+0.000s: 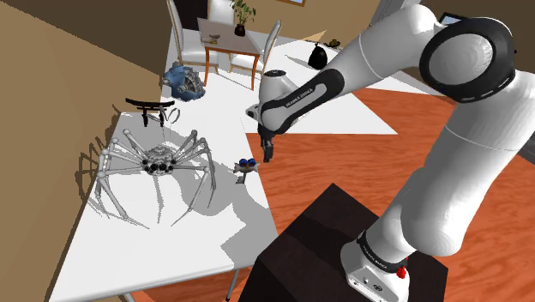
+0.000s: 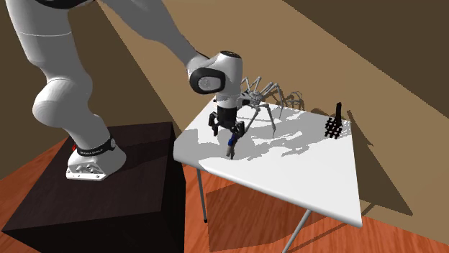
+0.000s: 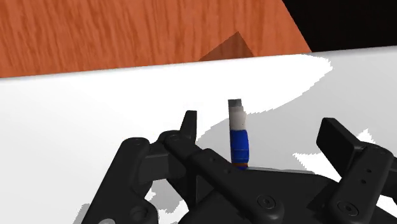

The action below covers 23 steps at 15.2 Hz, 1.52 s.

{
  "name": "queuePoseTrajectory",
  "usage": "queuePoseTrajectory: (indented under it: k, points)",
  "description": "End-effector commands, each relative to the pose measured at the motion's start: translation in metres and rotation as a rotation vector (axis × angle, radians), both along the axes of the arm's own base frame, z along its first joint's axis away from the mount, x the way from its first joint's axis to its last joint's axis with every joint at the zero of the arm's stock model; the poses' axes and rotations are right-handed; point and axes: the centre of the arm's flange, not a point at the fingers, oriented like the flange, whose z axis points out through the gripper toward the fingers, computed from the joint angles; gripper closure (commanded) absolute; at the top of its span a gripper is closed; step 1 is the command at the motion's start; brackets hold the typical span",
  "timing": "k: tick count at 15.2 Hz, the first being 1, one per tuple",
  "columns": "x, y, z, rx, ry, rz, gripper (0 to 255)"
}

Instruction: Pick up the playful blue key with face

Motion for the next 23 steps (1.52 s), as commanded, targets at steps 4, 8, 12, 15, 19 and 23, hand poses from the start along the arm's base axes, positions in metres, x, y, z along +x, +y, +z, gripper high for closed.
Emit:
queuePoseTrajectory:
  k: [4, 8, 12, 15, 19, 23]
  points:
    - [0.020, 0.014, -0.049, 0.003, 0.020, 0.123, 0]
    - [0.020, 0.014, -0.070, 0.003, 0.020, 0.123, 0]
    - [0.020, 0.014, -0.084, 0.003, 0.020, 0.123, 0]
    - [0.019, 0.013, -0.084, 0.003, 0.020, 0.124, 255]
    - [0.019, 0.013, -0.084, 0.003, 0.020, 0.124, 255]
    - [0.020, 0.014, -0.078, 0.003, 0.020, 0.123, 255]
